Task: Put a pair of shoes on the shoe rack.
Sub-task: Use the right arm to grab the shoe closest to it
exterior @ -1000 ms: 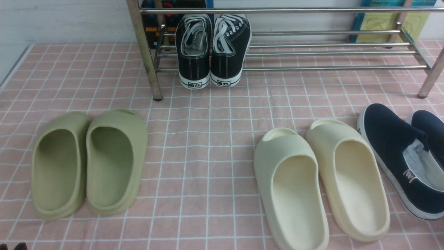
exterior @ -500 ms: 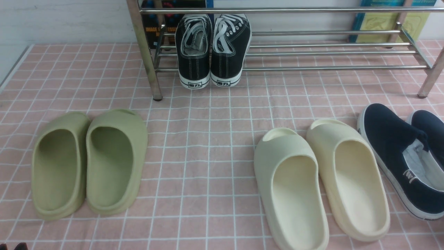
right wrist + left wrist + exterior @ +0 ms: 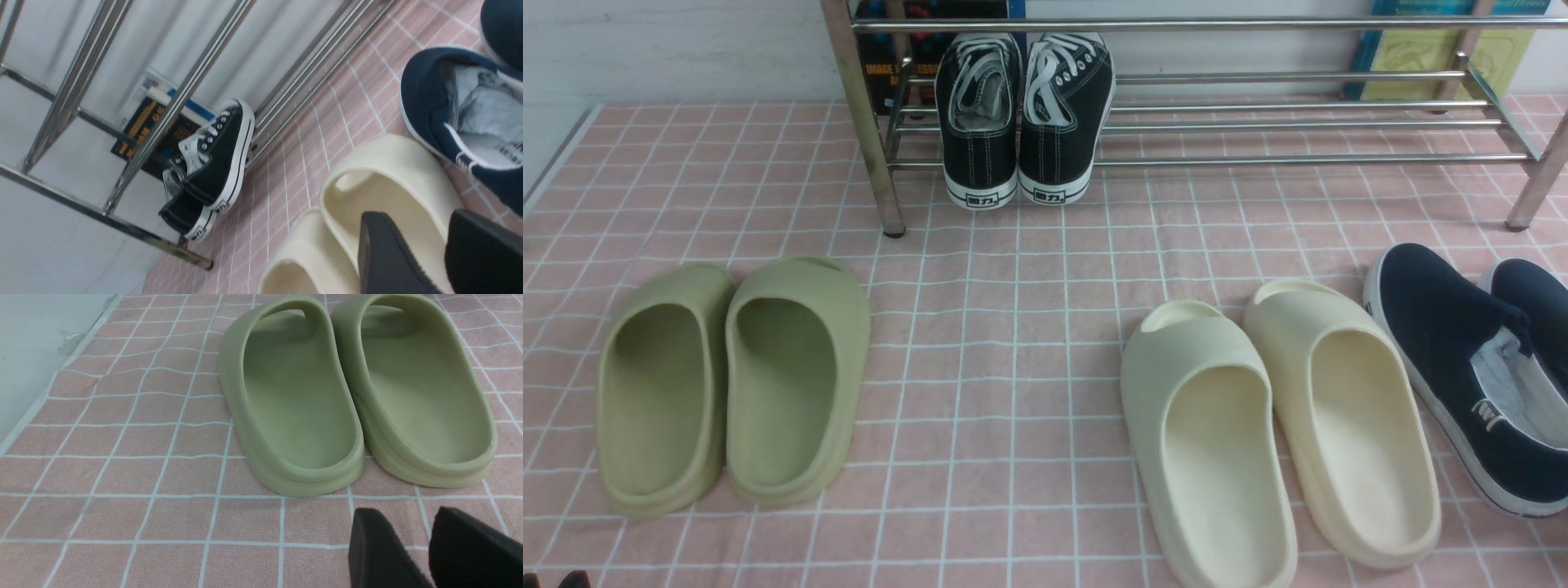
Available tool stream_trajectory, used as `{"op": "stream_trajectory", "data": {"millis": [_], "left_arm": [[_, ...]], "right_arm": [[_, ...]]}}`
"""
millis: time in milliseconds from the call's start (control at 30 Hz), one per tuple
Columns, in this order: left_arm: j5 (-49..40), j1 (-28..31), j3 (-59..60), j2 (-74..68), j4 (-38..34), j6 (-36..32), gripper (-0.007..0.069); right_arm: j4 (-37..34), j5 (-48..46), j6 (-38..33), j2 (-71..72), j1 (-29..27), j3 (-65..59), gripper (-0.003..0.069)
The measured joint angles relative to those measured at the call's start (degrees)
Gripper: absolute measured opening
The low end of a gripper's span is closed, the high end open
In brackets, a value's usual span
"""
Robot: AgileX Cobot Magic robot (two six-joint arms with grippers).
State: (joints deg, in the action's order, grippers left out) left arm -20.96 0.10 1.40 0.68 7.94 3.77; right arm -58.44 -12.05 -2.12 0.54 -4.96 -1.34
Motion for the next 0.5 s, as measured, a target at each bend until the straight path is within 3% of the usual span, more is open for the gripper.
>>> {"op": "stream_trajectory", "data": {"millis": [133,233,333,400,433,500], "left_arm": [[0.0,0.0,0.0,0.0,0.0,0.0,0.0237],[0.0,0.0,0.0,0.0,0.0,0.0,0.0237],[0.0,0.0,0.0,0.0,0.0,0.0,0.0237],[0.0,0.0,0.0,0.0,0.1,0.0,0.0237],[-0.1,0.0,0.0,0.0,0.1,0.0,0.0237],[-0.1,0.0,0.0,0.0,0.2,0.0,0.0237]], "right_arm": [[0.2,0.8,-2.0,0.0,0.0,0.0,0.024],[0.5,-1.2,-7.3,0.0,0.0,0.1,0.0231],[2.4,-2.7,-12.3,-0.2,0.0,2.5,0.0168],[5.1,-2.9,-14.9,-2.3,0.0,6.9,0.008],[8.0,-3.7,-15.7,-5.9,0.0,10.7,0.0011],[13.8,-6.8,-16.1,-11.4,0.0,17.6,-0.0015]]}}
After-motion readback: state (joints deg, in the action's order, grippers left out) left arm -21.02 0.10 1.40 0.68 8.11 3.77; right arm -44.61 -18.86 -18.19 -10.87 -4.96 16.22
